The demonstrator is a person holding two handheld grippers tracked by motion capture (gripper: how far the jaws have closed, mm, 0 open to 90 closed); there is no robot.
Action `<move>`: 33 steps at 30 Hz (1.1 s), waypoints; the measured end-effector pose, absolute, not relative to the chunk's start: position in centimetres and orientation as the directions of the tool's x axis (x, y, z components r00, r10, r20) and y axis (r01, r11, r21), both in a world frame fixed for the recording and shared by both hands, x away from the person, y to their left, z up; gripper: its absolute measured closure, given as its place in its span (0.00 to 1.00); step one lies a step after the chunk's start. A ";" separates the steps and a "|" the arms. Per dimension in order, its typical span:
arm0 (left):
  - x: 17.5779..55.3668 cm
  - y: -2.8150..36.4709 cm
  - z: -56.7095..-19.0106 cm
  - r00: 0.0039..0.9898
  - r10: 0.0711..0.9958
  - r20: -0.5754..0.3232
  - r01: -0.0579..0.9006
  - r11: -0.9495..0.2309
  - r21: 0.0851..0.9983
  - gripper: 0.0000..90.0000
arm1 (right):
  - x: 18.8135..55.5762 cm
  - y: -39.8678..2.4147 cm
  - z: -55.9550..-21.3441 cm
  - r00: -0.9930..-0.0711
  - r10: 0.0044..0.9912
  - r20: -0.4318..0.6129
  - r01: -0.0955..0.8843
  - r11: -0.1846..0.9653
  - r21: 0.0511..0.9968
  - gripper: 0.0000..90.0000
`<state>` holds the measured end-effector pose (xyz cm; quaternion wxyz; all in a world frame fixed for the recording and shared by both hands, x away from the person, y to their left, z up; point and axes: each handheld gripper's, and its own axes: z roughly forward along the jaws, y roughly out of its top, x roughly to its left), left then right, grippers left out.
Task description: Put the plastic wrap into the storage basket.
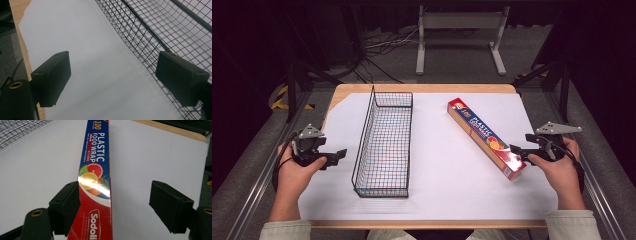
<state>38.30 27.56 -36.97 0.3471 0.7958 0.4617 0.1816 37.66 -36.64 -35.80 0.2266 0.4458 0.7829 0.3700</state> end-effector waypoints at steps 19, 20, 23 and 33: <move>37.8 28.1 -36.4 0.479 0.877 -0.039 0.604 -0.297 0.739 0.14 | 41.1 -34.2 -34.0 -0.508 0.861 0.002 0.607 0.356 0.710 0.18; 37.8 28.1 -36.4 0.478 0.877 -0.039 0.606 -0.298 0.737 0.14 | 41.4 -34.0 -34.0 -0.505 0.863 0.002 0.618 0.360 0.698 0.18; 37.8 28.2 -36.4 0.478 0.877 -0.044 0.615 -0.298 0.730 0.14 | 42.2 -33.6 -34.3 -0.507 0.862 -0.003 0.642 0.380 0.666 0.18; 37.6 28.3 -36.2 0.477 0.878 -0.048 0.611 -0.292 0.736 0.14 | 43.7 -32.1 -35.9 -0.523 0.852 -0.014 0.689 0.432 0.583 0.16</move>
